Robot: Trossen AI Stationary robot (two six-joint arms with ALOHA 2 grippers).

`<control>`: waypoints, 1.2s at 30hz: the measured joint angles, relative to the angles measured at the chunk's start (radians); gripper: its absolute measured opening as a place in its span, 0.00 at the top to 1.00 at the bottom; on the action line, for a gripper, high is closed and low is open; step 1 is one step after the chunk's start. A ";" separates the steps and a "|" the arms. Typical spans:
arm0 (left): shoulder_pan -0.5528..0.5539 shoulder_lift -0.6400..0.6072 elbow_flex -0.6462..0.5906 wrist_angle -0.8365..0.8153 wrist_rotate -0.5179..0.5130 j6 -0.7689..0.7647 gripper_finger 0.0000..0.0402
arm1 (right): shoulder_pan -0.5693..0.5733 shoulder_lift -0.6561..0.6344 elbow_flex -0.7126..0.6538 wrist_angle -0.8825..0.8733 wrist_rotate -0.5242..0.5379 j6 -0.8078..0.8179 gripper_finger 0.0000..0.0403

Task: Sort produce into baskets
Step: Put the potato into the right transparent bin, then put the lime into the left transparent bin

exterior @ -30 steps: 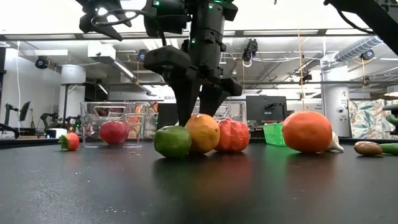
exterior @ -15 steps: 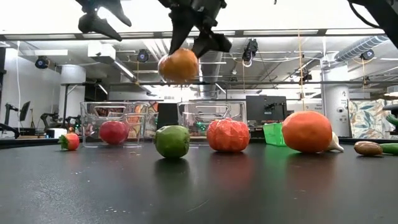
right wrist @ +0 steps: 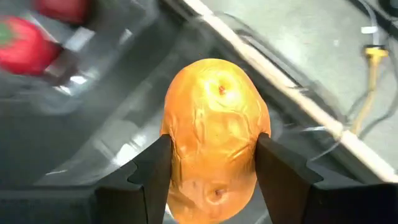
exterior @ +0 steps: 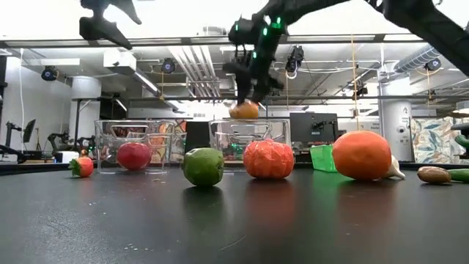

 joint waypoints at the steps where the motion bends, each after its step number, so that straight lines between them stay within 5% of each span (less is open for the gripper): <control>1: -0.025 0.002 0.000 -0.005 0.000 -0.028 0.25 | -0.013 0.016 -0.001 0.002 -0.003 -0.019 0.52; 9: -0.246 0.063 0.000 0.013 -0.004 -0.212 0.25 | -0.036 0.114 -0.003 0.009 -0.043 -0.125 0.51; 16: -0.390 0.178 0.000 0.040 -0.004 -0.215 0.25 | -0.027 0.128 -0.003 0.011 -0.061 -0.177 0.49; 36: -0.420 0.431 0.000 0.112 0.004 -0.136 0.25 | -0.029 0.061 -0.004 -0.111 -0.091 -0.210 0.26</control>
